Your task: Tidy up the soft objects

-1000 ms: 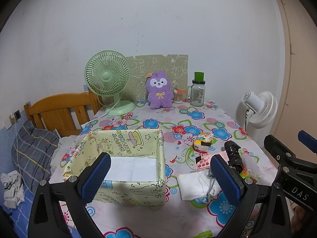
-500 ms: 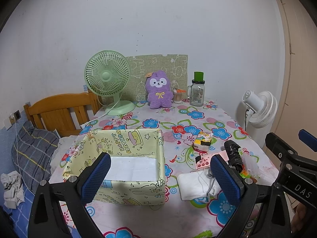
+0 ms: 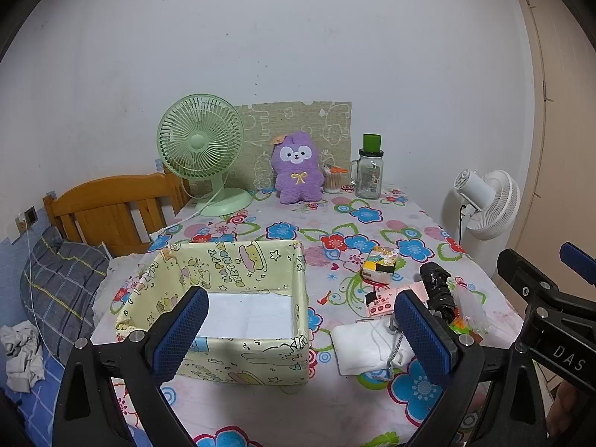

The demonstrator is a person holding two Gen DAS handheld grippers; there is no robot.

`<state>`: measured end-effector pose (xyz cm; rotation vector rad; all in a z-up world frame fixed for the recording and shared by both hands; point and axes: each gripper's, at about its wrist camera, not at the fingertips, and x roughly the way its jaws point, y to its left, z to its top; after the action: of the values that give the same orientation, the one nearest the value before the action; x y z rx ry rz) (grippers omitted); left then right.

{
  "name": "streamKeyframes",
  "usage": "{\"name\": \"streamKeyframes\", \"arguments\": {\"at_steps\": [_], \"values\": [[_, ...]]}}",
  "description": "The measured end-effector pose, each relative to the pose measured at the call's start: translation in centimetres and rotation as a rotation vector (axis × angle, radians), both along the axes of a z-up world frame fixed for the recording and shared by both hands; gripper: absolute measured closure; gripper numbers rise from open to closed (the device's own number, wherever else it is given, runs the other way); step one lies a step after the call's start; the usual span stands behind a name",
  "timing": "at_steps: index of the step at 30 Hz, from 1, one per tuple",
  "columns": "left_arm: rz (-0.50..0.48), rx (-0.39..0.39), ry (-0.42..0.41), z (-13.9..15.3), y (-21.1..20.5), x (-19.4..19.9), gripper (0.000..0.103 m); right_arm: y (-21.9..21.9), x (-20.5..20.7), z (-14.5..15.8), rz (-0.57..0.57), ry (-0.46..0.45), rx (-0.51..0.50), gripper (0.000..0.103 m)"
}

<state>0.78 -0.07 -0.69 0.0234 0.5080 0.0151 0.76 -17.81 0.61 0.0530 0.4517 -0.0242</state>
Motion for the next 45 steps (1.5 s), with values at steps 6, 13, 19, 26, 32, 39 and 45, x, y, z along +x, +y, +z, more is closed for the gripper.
{"name": "streamKeyframes", "arguments": {"at_steps": [6, 13, 19, 26, 32, 39, 45], "values": [[-0.001, 0.002, 0.002, -0.2, -0.2, 0.0, 0.003, -0.1, 0.0, 0.0, 0.002, 0.003, -0.002, 0.0], [-0.024, 0.018, 0.017, -0.9, -1.1, 0.2, 0.006, -0.2, 0.1, -0.1, 0.01, 0.0, -0.001, 0.001], [-0.047, 0.021, 0.029, -1.3, -1.9, 0.5, 0.006, 0.0, 0.5, -0.4, 0.033, 0.004, -0.013, 0.002], [-0.074, 0.024, 0.064, -2.1, -3.1, 1.4, 0.006, -0.3, 1.2, -1.4, 0.046, 0.031, -0.014, 0.004], [-0.124, 0.046, 0.098, -3.3, -5.1, 2.4, 0.006, -0.9, 2.3, -2.5, 0.057, 0.063, -0.013, 0.008], [-0.162, 0.052, 0.144, -4.5, -7.0, 3.8, 0.006, -2.1, 3.6, -4.0, 0.048, 0.102, -0.005, 0.008], [-0.189, 0.056, 0.18, -5.7, -8.4, 4.9, 0.006, -3.3, 4.9, -5.5, 0.033, 0.151, 0.005, 0.009]]}}
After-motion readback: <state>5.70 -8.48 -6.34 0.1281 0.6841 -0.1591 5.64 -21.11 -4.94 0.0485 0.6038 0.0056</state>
